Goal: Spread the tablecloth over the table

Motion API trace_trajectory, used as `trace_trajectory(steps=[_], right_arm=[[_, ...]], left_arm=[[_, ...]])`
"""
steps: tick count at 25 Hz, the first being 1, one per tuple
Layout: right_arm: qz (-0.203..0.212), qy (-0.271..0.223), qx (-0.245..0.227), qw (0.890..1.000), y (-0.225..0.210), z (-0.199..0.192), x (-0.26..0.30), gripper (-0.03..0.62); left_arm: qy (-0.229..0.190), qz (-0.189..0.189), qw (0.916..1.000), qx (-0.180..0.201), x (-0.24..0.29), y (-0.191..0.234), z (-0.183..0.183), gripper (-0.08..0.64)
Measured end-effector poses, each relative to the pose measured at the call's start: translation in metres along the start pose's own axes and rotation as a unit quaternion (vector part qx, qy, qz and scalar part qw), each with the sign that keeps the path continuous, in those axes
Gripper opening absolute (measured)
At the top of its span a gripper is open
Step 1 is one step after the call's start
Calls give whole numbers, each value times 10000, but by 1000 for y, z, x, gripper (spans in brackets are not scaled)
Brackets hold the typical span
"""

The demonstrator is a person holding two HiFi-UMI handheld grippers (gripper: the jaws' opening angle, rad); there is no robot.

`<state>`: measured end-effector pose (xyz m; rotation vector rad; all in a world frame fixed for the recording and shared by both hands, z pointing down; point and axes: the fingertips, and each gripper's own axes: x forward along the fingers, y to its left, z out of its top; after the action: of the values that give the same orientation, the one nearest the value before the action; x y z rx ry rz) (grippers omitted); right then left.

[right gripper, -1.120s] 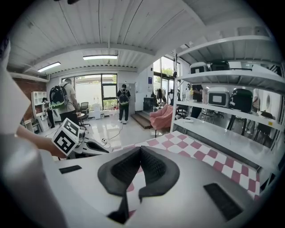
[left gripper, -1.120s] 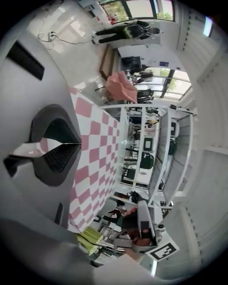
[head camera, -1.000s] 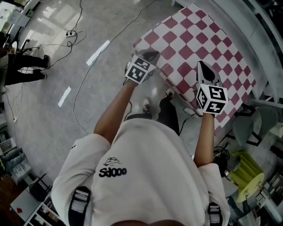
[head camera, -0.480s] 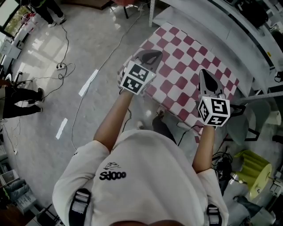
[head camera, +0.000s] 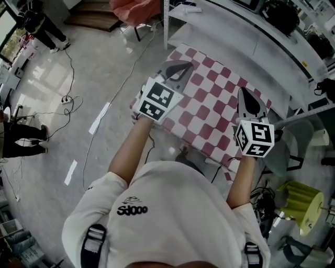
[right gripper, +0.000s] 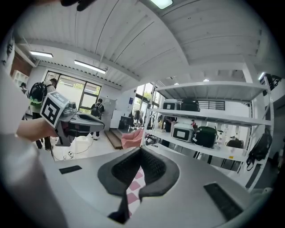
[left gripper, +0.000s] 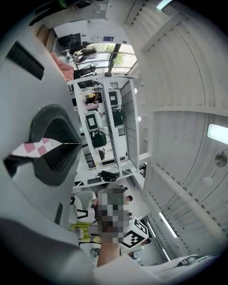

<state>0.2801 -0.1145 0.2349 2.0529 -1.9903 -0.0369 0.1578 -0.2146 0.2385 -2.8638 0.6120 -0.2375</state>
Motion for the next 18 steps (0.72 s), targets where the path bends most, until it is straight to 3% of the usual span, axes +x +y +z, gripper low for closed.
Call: trace_trajectory(steps=[6,18], right_arm=[[-15,-133,-85,9999,-8,8,-2,21],[146,-40,-78,9999,-5,3,6,20]], left_arm=[[-153,-80,9998,101,5,-8,17,31],[-117,-220,9997,55,12,-15,16,32]])
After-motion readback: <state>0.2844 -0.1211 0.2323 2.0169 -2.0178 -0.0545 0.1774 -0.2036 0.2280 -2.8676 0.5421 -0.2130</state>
